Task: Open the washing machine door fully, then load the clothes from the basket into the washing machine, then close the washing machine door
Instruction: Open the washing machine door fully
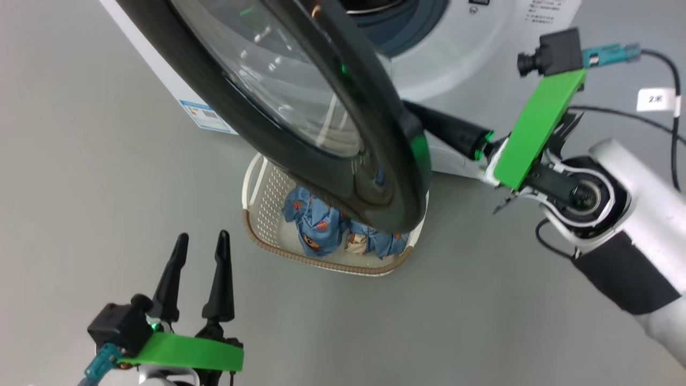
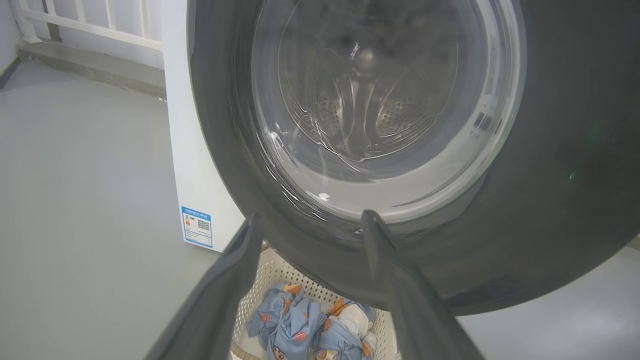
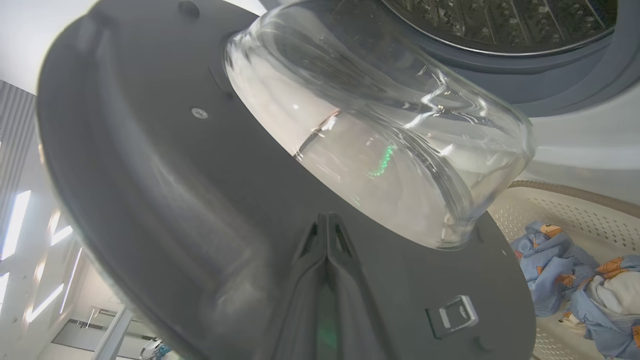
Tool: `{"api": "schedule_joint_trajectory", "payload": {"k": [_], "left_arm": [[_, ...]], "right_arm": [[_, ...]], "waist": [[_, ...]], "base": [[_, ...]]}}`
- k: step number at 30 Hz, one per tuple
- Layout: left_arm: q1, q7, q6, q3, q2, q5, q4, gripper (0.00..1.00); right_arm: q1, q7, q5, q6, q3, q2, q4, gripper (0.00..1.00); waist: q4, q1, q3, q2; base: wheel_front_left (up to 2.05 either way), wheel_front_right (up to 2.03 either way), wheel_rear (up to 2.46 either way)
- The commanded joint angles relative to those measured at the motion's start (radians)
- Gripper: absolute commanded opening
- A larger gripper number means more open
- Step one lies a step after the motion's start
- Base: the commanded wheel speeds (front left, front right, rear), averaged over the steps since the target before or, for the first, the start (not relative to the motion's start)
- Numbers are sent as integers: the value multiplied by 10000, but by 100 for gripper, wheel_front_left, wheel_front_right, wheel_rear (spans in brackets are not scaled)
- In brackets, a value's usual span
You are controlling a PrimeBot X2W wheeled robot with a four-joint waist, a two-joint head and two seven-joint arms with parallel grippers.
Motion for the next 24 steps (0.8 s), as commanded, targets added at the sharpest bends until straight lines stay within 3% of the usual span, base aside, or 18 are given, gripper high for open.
{"api": "schedule_joint_trajectory", "payload": {"k": [1,24], "left_arm": [[125,-67,8,372,147,174,-238,100],[736,-67,8,500,147,244,-186,100]], "right_arm": [[371,116,35,87,31,230,-383,0],[1686,996,-106,87,303,1395,-808,0]], "waist": [[102,0,-186,0],[1239,0,-1064,0]], "base": [[0,0,0],[0,0,0]]}}
